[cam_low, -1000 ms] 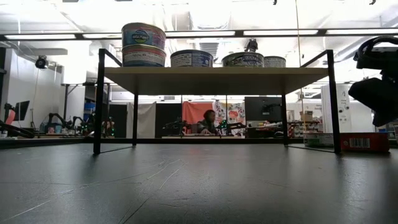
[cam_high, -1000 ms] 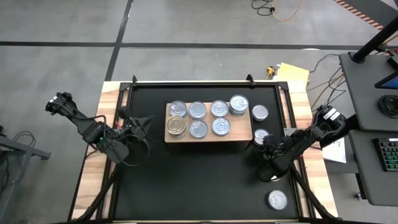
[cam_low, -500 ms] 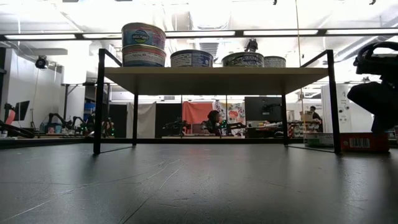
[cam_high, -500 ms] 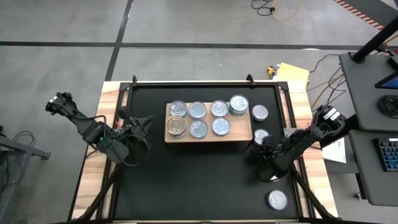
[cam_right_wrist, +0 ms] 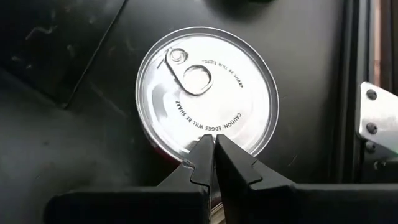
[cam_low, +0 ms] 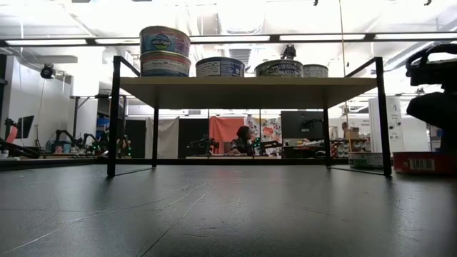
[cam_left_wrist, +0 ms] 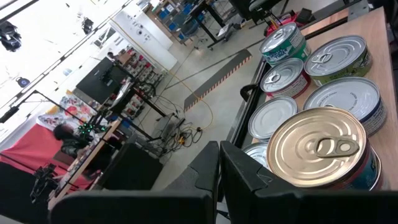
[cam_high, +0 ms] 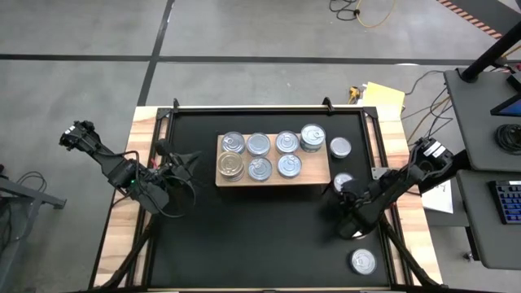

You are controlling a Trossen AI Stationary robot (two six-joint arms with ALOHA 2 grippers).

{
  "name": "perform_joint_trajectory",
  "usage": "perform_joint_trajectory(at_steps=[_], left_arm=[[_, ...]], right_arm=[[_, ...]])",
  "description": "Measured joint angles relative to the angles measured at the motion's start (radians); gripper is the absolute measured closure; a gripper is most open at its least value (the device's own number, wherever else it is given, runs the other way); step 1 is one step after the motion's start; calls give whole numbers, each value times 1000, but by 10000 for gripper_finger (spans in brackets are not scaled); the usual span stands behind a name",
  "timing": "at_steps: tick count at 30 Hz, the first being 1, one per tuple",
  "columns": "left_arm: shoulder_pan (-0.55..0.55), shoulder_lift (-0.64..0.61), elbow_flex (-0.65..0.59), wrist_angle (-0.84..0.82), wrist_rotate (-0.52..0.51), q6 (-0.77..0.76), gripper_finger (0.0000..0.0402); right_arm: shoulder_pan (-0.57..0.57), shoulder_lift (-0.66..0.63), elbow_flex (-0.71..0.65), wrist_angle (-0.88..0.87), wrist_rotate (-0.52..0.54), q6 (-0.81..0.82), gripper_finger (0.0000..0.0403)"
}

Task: Stack canned seafood by type on shelf
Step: Stack the red tuna can on the red tuna can

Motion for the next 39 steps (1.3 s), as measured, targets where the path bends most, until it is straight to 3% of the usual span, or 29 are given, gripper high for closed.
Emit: perform_joint_trajectory(at_steps=[21,35,39], left_arm=[[0,0,0,0,1,0,401],[0,0,0,1,2,-1,401],[0,0,0,1,62,-9,401]], right_arm=[[0,-7,81,61,-58,-148,394],[-3,-7,191,195,-114,-364,394],[-9,-3,193,260,-127,-422,394]])
